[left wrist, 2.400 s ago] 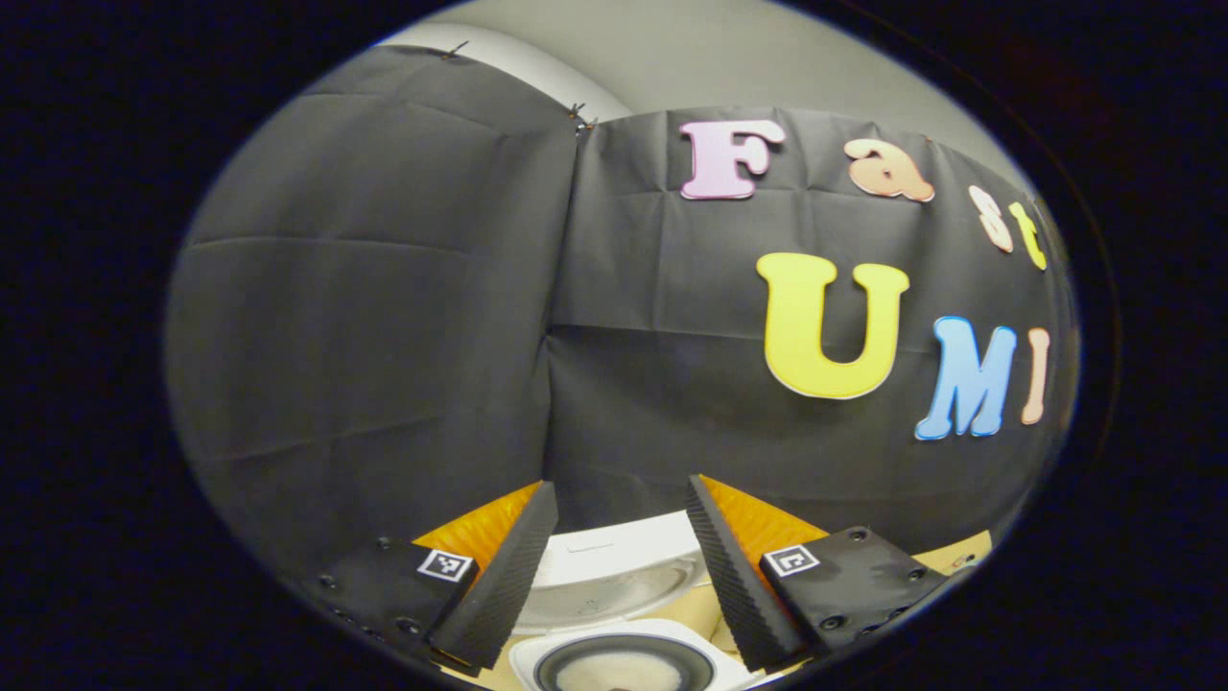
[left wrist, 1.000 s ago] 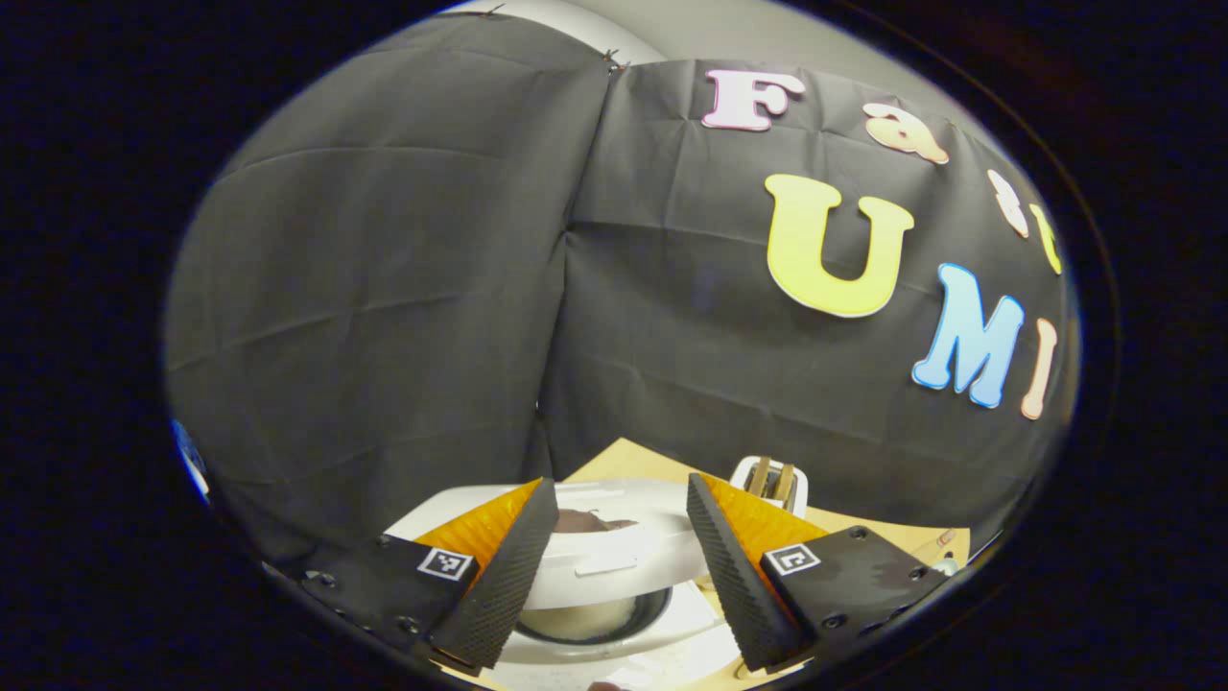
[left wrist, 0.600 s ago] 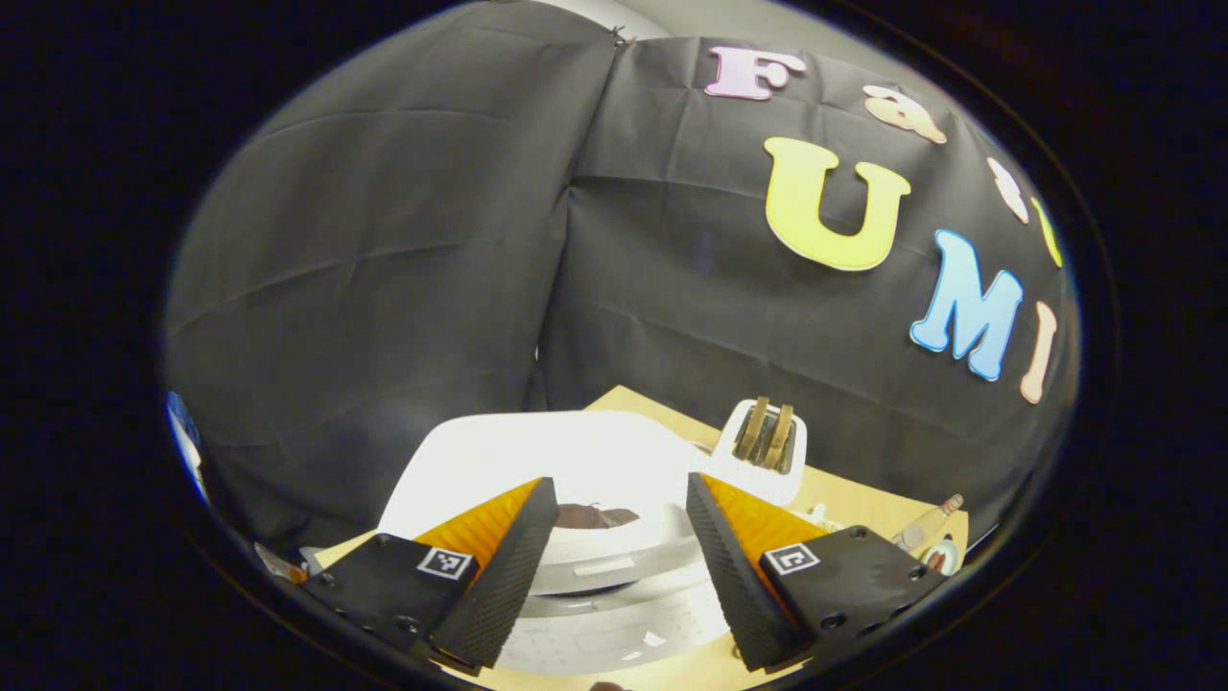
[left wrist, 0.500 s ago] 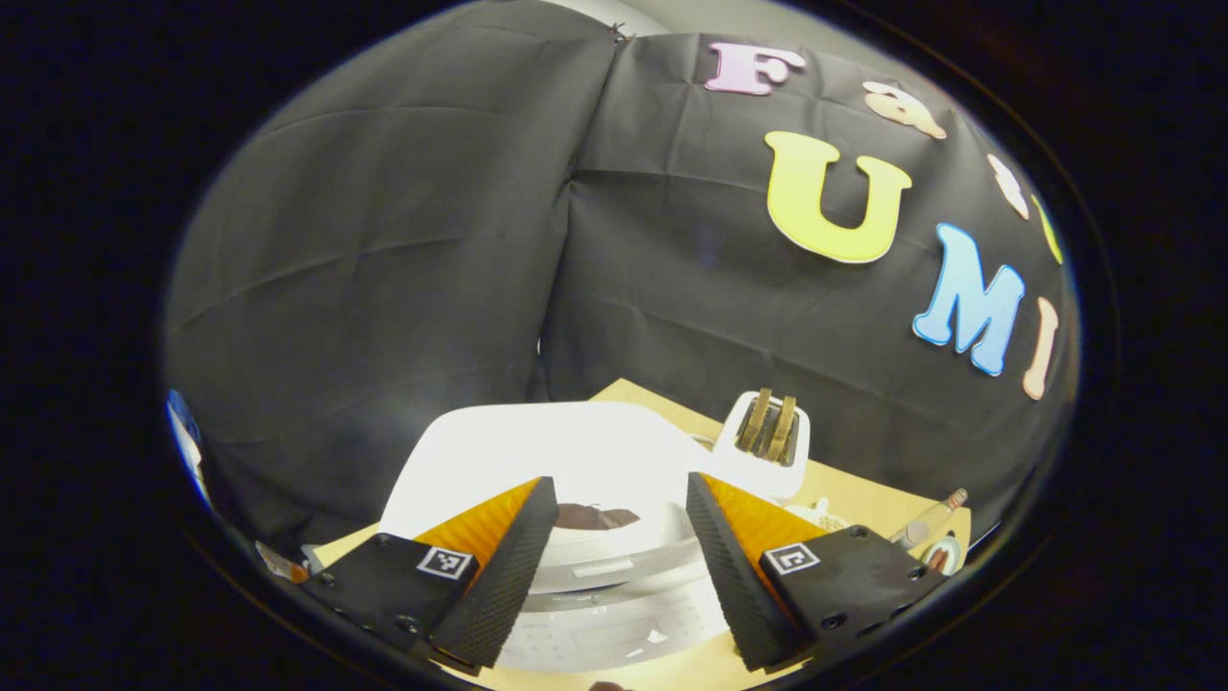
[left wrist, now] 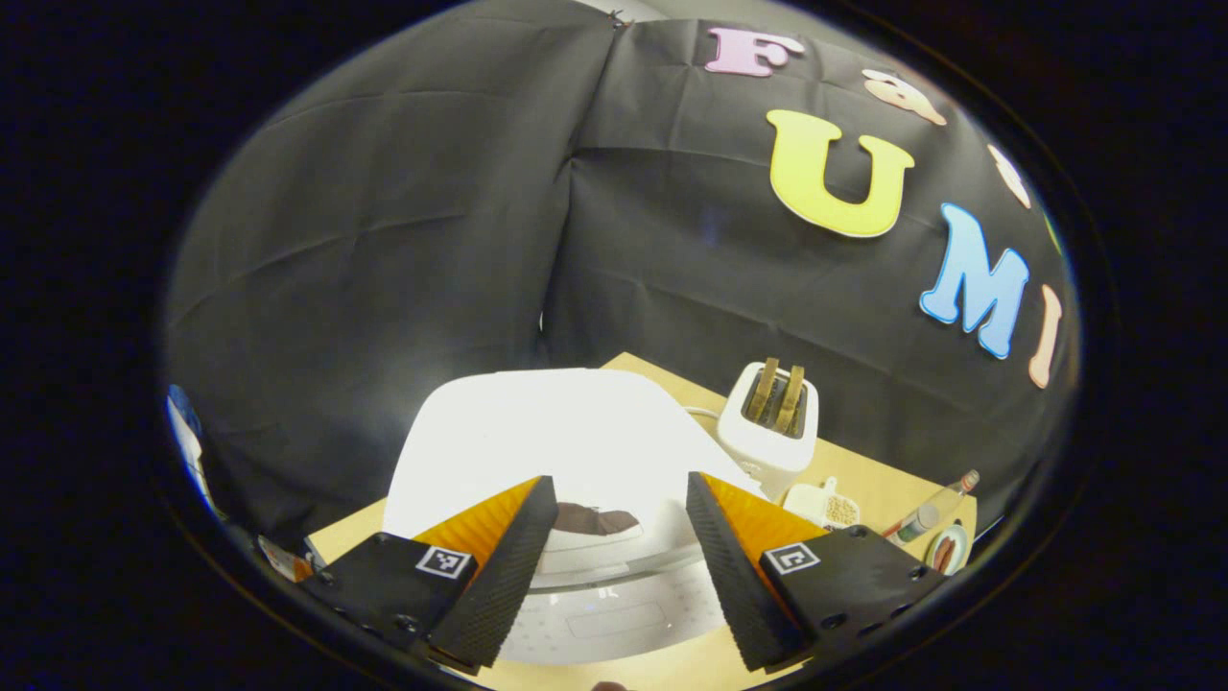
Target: Close the left gripper, press the button to open the rice cooker; take a wooden spoon from the chopstick holder with the right hand, scoop a spoonful of rice and pour it into the rice cooker, then put the wooden spoon back into the chopstick holder.
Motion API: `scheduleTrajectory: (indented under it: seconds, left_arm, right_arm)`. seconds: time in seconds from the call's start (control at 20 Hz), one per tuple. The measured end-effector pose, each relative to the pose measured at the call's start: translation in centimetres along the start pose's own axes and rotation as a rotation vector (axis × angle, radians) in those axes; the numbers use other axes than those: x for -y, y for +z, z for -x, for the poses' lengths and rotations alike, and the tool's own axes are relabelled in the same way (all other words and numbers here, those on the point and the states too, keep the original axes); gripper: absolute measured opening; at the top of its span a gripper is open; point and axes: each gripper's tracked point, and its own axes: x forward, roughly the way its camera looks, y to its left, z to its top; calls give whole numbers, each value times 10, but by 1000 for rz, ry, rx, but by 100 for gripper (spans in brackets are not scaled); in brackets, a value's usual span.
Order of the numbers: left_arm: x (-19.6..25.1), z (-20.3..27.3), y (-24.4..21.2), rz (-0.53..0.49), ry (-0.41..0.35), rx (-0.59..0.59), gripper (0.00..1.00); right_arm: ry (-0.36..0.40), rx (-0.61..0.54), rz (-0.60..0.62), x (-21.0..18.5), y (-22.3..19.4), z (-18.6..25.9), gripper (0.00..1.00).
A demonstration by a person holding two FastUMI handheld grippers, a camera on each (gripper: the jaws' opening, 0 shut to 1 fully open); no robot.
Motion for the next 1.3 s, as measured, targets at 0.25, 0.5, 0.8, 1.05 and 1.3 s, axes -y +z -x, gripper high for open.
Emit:
scheduleTrajectory:
  seconds: [0.25, 0.5, 0.8, 1.05, 1.3]
  left_arm:
    - [0, -3, -11, -28, 12, -12, 95]
    - [-1, -9, -24, -3, 13, -44, 95]
    - [2, -12, -33, -85, 35, -33, 92]
    - [1, -13, -38, -71, 39, -52, 92]
    - [5, -12, -33, -107, 21, -33, 92]
  right_arm:
    - [-5, -10, -5, -1, -4, 0, 97]
    - [-7, -18, 1, -2, -7, -1, 97]
    - [-13, -32, -7, -2, -12, -2, 97]
    - [-12, -44, -13, -3, -18, -3, 97]
    - [0, -51, -29, -8, -21, -2, 97]
